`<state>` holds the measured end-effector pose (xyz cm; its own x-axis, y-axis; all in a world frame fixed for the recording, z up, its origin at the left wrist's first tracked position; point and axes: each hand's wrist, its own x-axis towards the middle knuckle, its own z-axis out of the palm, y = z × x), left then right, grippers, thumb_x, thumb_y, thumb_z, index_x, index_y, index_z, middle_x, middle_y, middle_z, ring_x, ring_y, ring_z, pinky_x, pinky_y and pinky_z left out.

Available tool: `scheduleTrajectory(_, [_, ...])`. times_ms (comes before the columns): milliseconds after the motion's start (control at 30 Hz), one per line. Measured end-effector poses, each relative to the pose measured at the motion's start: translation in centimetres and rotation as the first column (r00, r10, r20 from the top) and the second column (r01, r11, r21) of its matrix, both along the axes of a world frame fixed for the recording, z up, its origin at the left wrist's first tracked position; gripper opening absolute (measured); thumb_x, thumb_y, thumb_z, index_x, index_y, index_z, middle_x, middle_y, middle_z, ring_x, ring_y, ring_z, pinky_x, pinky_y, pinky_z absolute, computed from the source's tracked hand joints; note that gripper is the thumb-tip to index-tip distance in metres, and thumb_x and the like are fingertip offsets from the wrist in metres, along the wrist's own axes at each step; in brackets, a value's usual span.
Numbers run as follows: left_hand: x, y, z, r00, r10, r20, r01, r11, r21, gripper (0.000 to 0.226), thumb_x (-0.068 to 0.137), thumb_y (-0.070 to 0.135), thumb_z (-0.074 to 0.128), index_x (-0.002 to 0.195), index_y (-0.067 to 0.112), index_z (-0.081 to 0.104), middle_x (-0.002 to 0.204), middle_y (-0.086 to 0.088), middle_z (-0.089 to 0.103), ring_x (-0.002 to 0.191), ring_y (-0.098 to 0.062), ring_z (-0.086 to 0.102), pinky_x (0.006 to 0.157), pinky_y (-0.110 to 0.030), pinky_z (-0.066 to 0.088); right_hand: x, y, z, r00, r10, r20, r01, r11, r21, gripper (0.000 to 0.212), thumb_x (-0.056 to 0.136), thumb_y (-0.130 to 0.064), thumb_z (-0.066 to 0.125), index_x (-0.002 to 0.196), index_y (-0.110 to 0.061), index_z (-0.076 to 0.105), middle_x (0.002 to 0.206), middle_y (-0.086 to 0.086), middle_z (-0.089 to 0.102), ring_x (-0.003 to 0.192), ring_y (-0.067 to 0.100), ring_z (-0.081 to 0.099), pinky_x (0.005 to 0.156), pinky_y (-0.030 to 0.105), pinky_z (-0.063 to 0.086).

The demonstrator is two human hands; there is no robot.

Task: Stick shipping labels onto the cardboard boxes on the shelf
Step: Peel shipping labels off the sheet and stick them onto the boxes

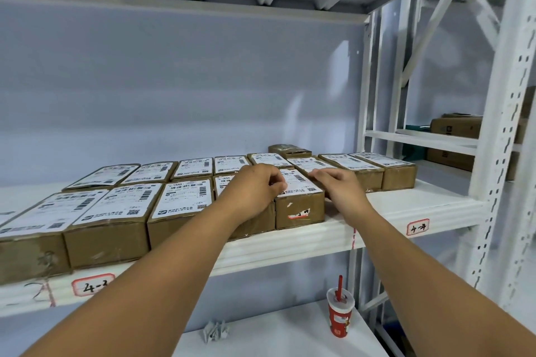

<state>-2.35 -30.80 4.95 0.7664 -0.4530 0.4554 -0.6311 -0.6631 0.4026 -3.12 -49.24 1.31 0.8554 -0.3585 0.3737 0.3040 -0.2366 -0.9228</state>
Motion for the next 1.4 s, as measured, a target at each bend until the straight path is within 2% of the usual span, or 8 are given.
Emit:
scheduleTrajectory(233, [-0.4,-0.3,1.0,0.919,0.043,0.391,-0.220,0.881,0.418,0.021,0.097,0.027,0.039,0.104,0.017,0.056,0.105,-0.008,0.062,0.094,-0.030,0.058,0.068,-0.033,0.041,-0.4,0.3,0.7,0.980,-0.191,0.061,0.193,0.981,-0.029,0.021,0.090,-0.015,0.056,0.076,-0.016,0.072,0.078,-0.003,0.068,0.068,0.009,0.056,0.063,0.024,0.043])
scheduleTrajectory(367, [0.4,1.1,3.6,0.981,0.042,0.187,-0.115,0.908,0.402,0.021,0.095,0.032,0.046,0.107,0.022,0.060,0.113,-0.003,0.061,0.102,-0.022,0.055,0.081,-0.032,0.046,0.1,0.2,2.5,0.942,-0.298,0.157,0.323,0.931,-0.171,0.023,0.087,-0.018,0.053,0.074,-0.016,0.071,0.069,0.002,0.066,0.054,0.012,0.044,0.054,0.026,0.033])
scheduleTrajectory(533, [2.9,3.1,4.3,1.000,0.013,0.012,-0.017,0.896,0.445,0.026,0.096,0.033,0.048,0.118,0.025,0.059,0.122,0.004,0.059,0.110,-0.015,0.051,0.090,-0.026,0.041,3.2,0.6,5.7,0.970,-0.235,0.063,0.220,0.734,-0.643,0.021,0.091,-0.024,0.051,0.093,-0.019,0.071,0.086,-0.002,0.068,0.075,0.015,0.059,0.068,0.027,0.049])
scheduleTrajectory(667, [5.0,3.6,3.2,1.000,0.015,0.001,-0.014,0.903,0.429,0.027,0.095,0.034,0.049,0.119,0.029,0.060,0.123,0.006,0.060,0.112,-0.014,0.052,0.092,-0.024,0.039,8.5,0.7,6.3,0.963,-0.263,-0.058,0.105,0.562,-0.821,0.022,0.088,-0.025,0.052,0.101,-0.020,0.069,0.109,0.003,0.066,0.097,0.023,0.058,0.087,0.036,0.051])
scheduleTrajectory(833, [6.3,3.4,0.7,0.993,0.021,0.117,-0.052,0.963,0.264,0.026,0.094,0.021,0.046,0.114,0.023,0.064,0.113,0.003,0.065,0.101,-0.013,0.056,0.078,-0.018,0.037,15.3,-0.7,6.3,0.902,-0.396,-0.170,-0.004,0.386,-0.922,0.040,0.080,-0.042,0.052,0.110,-0.018,0.063,0.116,0.010,0.061,0.104,0.029,0.052,0.086,0.034,0.046])
scheduleTrajectory(1000, [6.4,3.5,0.7,0.996,0.028,0.089,-0.046,0.976,0.211,0.027,0.094,0.021,0.047,0.115,0.025,0.063,0.112,0.005,0.064,0.097,-0.010,0.055,0.078,-0.018,0.038,19.4,-1.9,6.7,0.852,-0.438,-0.285,-0.084,0.424,-0.902,0.045,0.085,-0.058,0.054,0.094,-0.014,0.053,0.115,0.012,0.062,0.092,0.027,0.052,0.076,0.030,0.039])
scheduleTrajectory(1200, [6.6,3.5,0.4,0.996,0.033,0.079,-0.048,0.980,0.195,0.025,0.093,0.022,0.047,0.112,0.027,0.063,0.106,0.008,0.063,0.088,-0.006,0.050,0.076,-0.021,0.038,21.4,-1.6,5.7,0.833,-0.460,-0.306,-0.022,0.526,-0.850,0.069,0.081,-0.063,0.057,0.123,-0.008,0.049,0.122,0.012,0.058,0.107,0.029,0.054,0.080,0.032,0.041])
scheduleTrajectory(1400, [6.6,3.5,0.5,0.998,0.041,0.044,-0.049,0.984,0.172,0.024,0.092,0.021,0.049,0.108,0.029,0.064,0.101,0.010,0.063,0.089,-0.007,0.054,0.077,-0.022,0.042,21.4,-1.6,5.9,0.836,-0.491,-0.245,0.126,0.606,-0.785,0.074,0.075,-0.057,0.064,0.127,-0.010,0.040,0.121,0.014,0.055,0.111,0.033,0.052,0.091,0.039,0.045])
